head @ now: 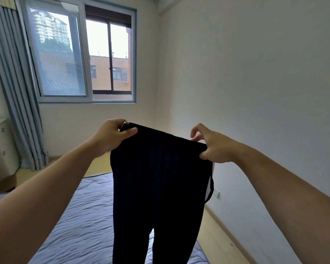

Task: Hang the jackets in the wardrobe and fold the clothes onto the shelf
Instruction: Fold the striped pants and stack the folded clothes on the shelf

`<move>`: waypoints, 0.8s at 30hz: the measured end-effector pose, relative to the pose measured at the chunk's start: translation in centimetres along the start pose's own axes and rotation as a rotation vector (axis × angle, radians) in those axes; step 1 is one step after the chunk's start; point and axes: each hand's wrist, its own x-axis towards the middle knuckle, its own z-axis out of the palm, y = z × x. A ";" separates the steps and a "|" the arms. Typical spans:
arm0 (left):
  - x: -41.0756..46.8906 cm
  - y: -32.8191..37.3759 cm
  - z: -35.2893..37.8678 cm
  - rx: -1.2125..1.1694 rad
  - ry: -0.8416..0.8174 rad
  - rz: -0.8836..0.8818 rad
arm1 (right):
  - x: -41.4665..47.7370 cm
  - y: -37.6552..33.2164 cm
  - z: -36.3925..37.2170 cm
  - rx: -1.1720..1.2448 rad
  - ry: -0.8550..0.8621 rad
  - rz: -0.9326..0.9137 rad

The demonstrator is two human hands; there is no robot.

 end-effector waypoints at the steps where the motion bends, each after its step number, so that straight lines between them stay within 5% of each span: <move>1: 0.1 -0.1 0.1 0.036 0.013 -0.001 | -0.2 -0.8 0.0 -0.029 -0.035 -0.024; 10: 0.8 0.3 0.4 0.135 0.079 0.056 | -1.0 -7.4 1.7 -0.392 -0.287 -0.124; 16: 0.5 0.5 0.2 0.112 0.052 0.081 | -0.2 -8.7 1.9 -0.264 -0.240 -0.030; 21: -0.2 0.5 -0.6 0.099 0.074 0.048 | -0.2 -8.7 2.3 -0.468 -0.225 -0.147; 24: -0.9 0.4 -0.8 0.061 0.078 0.048 | 0.2 -8.3 2.5 -0.625 -0.070 -0.244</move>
